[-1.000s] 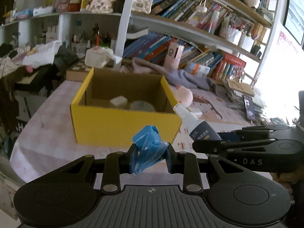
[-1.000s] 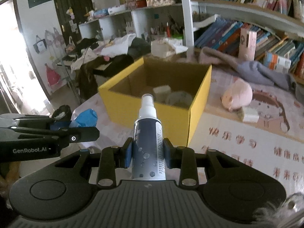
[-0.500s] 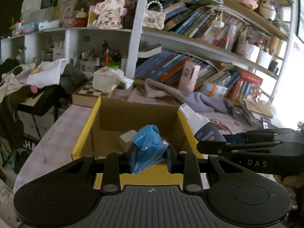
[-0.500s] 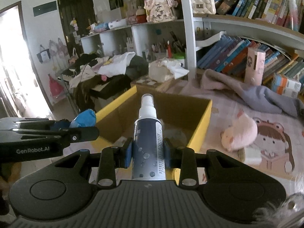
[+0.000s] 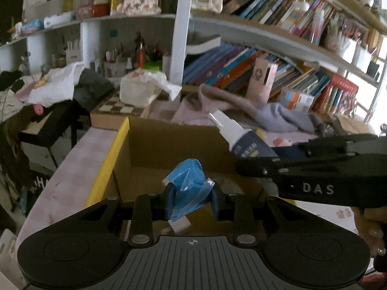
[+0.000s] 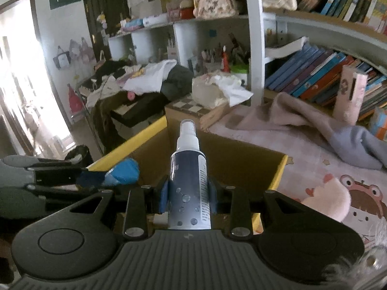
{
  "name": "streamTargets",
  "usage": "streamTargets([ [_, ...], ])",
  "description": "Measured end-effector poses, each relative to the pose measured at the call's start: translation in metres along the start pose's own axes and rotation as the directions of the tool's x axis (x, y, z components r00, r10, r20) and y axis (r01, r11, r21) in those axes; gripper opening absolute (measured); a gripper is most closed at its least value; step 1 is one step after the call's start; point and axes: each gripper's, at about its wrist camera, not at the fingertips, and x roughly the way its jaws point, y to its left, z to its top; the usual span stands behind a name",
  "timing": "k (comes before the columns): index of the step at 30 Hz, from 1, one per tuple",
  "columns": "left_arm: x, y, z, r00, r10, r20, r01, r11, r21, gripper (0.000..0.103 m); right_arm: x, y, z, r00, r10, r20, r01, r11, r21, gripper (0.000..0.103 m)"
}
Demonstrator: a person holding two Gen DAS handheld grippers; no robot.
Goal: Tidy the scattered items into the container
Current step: 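Lower both held items into the yellow box and open both tools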
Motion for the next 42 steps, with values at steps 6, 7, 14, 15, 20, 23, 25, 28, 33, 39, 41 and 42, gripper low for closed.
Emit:
streamTargets([
  [6, 0.023, 0.004, -0.006, 0.998, 0.014, -0.065, -0.013, 1.0, 0.007, 0.028, 0.03, -0.005, -0.001, 0.997, 0.027, -0.073, -0.027, 1.0, 0.0, 0.031],
  [7, 0.026, 0.004, -0.007, 0.997, 0.016, -0.075, -0.015, 1.0, 0.006, 0.028, 0.035, -0.006, -0.001, 0.996, 0.03, -0.086, -0.03, 1.0, 0.001, 0.031],
  [14, 0.041, 0.008, -0.013, 0.991, 0.025, -0.133, -0.023, 1.0, 0.014, 0.028, 0.059, -0.011, -0.005, 0.986, 0.052, -0.16, -0.051, 0.999, 0.01, 0.031],
  [15, 0.043, 0.008, -0.014, 0.99, 0.026, -0.14, -0.024, 1.0, 0.017, 0.028, 0.062, -0.011, -0.005, 0.984, 0.055, -0.169, -0.054, 0.998, 0.009, 0.031],
  [20, 0.049, 0.006, -0.018, 0.987, 0.035, -0.16, -0.029, 0.999, 0.042, 0.028, 0.077, -0.008, -0.003, 0.975, 0.039, -0.22, -0.045, 0.999, -0.022, 0.031],
  [23, 0.052, 0.005, -0.018, 0.985, 0.035, -0.169, -0.027, 0.998, 0.052, 0.029, 0.084, -0.009, -0.003, 0.969, 0.033, -0.245, -0.042, 0.999, -0.031, 0.031],
  [25, 0.054, 0.005, -0.018, 0.984, 0.039, -0.172, -0.029, 0.998, 0.062, 0.029, 0.089, -0.009, -0.003, 0.964, 0.031, -0.263, -0.041, 0.999, -0.033, 0.031],
  [28, 0.056, 0.004, -0.019, 0.984, 0.041, -0.176, -0.03, 0.997, 0.069, 0.029, 0.095, -0.011, -0.003, 0.955, 0.042, -0.294, -0.052, 0.998, -0.026, 0.031],
  [33, 0.06, 0.003, -0.019, 0.982, 0.041, -0.187, -0.028, 0.997, 0.071, 0.029, 0.098, -0.009, -0.002, 0.948, 0.046, -0.315, -0.062, 0.997, -0.042, 0.031],
  [39, 0.062, 0.0, -0.02, 0.983, 0.025, -0.181, -0.013, 0.998, 0.067, 0.029, 0.098, -0.009, -0.002, 0.95, 0.05, -0.309, -0.063, 0.997, -0.034, 0.031],
  [41, 0.062, -0.001, -0.02, 0.984, 0.024, -0.177, -0.012, 0.998, 0.068, 0.03, 0.098, -0.009, -0.002, 0.95, 0.051, -0.307, -0.064, 0.997, -0.033, 0.031],
  [42, 0.062, -0.001, -0.02, 0.984, 0.024, -0.175, -0.012, 0.998, 0.067, 0.03, 0.098, -0.009, -0.002, 0.951, 0.052, -0.306, -0.065, 0.997, -0.033, 0.031],
])
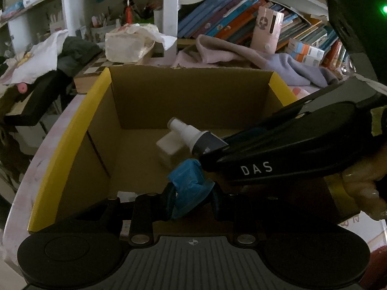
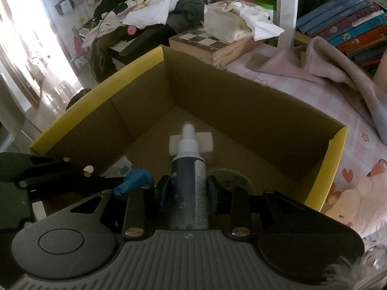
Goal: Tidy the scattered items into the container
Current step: 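Lower both held items into the yellow box and open both tools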
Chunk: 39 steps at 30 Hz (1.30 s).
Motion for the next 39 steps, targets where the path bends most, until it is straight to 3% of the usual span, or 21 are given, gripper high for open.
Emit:
streamTargets([
  [8, -0.006, 0.0, -0.002, 1.0, 0.001, 0.029, -0.001, 1.0, -0.021, 0.034, -0.004, 0.004, -0.001, 0.999, -0.043, 0.025, 0.043, 0.999, -0.024, 0.031],
  [10, -0.009, 0.0, -0.003, 0.999, 0.009, 0.039, -0.008, 1.0, -0.024, 0.043, -0.006, 0.006, -0.002, 0.998, -0.056, 0.041, 0.057, 0.998, -0.034, 0.036],
  [11, -0.012, -0.001, -0.004, 0.999, 0.015, 0.048, -0.013, 1.0, -0.025, 0.055, -0.008, 0.007, -0.003, 0.997, -0.061, 0.054, 0.063, 0.997, -0.037, 0.041],
  [13, -0.018, -0.002, -0.006, 0.997, 0.02, 0.07, -0.017, 0.999, -0.031, 0.067, -0.015, 0.008, -0.004, 0.995, -0.066, 0.081, 0.069, 0.997, -0.035, 0.045],
  [14, -0.022, -0.002, -0.007, 0.997, 0.017, 0.082, -0.014, 0.999, -0.035, 0.07, -0.02, 0.008, -0.005, 0.994, -0.064, 0.094, 0.067, 0.997, -0.031, 0.046],
  [28, -0.082, -0.007, -0.023, 0.98, 0.0, 0.2, 0.015, 0.997, -0.074, 0.073, -0.089, 0.036, -0.025, 0.966, -0.096, 0.241, 0.102, 0.995, -0.016, 0.05],
  [39, -0.122, -0.017, -0.04, 0.965, -0.022, 0.261, 0.026, 1.0, -0.012, 0.079, -0.129, 0.056, -0.051, 0.947, -0.106, 0.304, 0.102, 0.994, 0.029, 0.051],
])
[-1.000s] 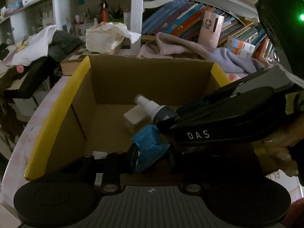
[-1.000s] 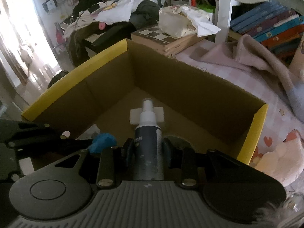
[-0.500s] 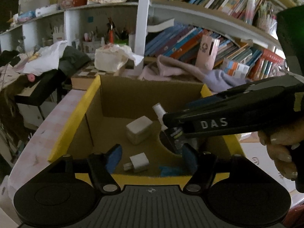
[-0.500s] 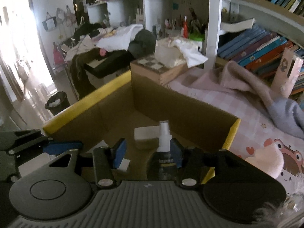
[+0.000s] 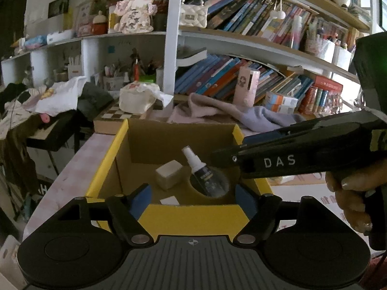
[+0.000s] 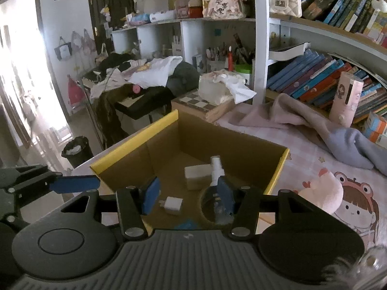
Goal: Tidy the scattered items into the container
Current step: 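Withdraw both tools from the box back toward the pink plush pig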
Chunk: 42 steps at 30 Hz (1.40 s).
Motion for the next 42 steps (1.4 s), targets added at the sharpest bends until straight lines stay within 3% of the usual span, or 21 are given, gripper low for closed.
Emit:
streamTargets([
  [16, -0.032, -0.007, -0.013, 0.999, -0.046, 0.018, 0.045, 0.998, 0.045, 0.079, -0.046, 0.008, -0.031, 0.997, -0.066, 0.032, 0.063, 0.995, 0.073, 0.051],
  [42, -0.083, -0.007, -0.053, 0.998, -0.062, 0.002, 0.062, 0.996, 0.063, 0.08, -0.107, 0.061, -0.092, 0.98, -0.157, 0.122, 0.154, 0.987, 0.037, 0.055],
])
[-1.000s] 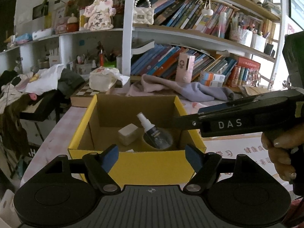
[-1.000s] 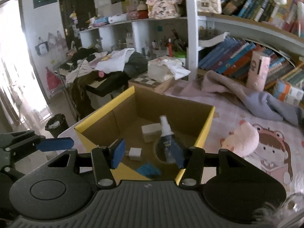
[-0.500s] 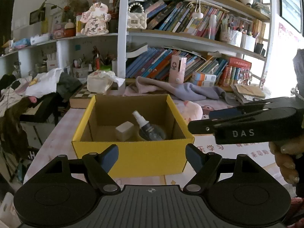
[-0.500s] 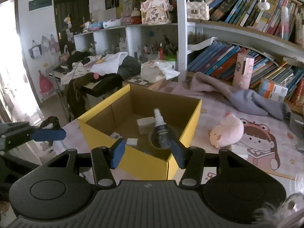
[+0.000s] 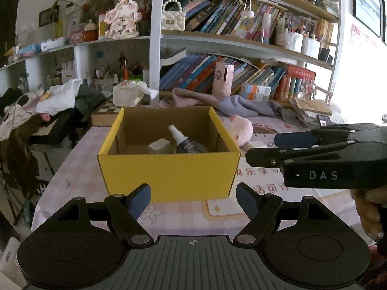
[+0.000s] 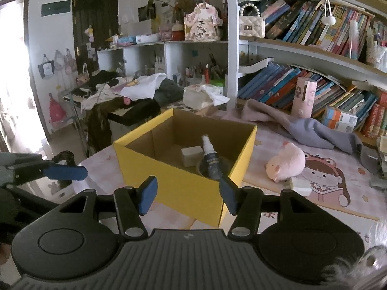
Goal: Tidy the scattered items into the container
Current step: 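Withdraw both tools from the box back toward the pink plush pig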
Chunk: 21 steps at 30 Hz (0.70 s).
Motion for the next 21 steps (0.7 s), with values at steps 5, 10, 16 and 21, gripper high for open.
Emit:
streamTargets([
  [5, -0.002, -0.002, -0.009, 1.0, -0.013, -0.019, 0.013, 1.0, -0.003, 0.08, -0.004, 0.002, -0.016, 0.999, -0.029, -0.029, 0.029, 1.0, -0.005, 0.055],
  [10, 0.002, -0.012, -0.017, 0.998, -0.055, -0.041, 0.055, 0.998, 0.015, 0.08, -0.011, -0.001, -0.032, 0.996, -0.071, -0.057, 0.072, 0.997, 0.014, 0.056],
  [16, 0.011, -0.028, -0.019, 0.991, -0.112, -0.067, 0.116, 0.992, 0.054, 0.08, -0.018, -0.011, -0.041, 0.99, -0.116, -0.086, 0.12, 0.992, 0.043, 0.058],
  [21, 0.021, -0.037, -0.014, 0.986, -0.147, -0.074, 0.153, 0.985, 0.078, 0.08, -0.022, -0.02, -0.047, 0.982, -0.159, -0.104, 0.166, 0.984, 0.062, 0.06],
])
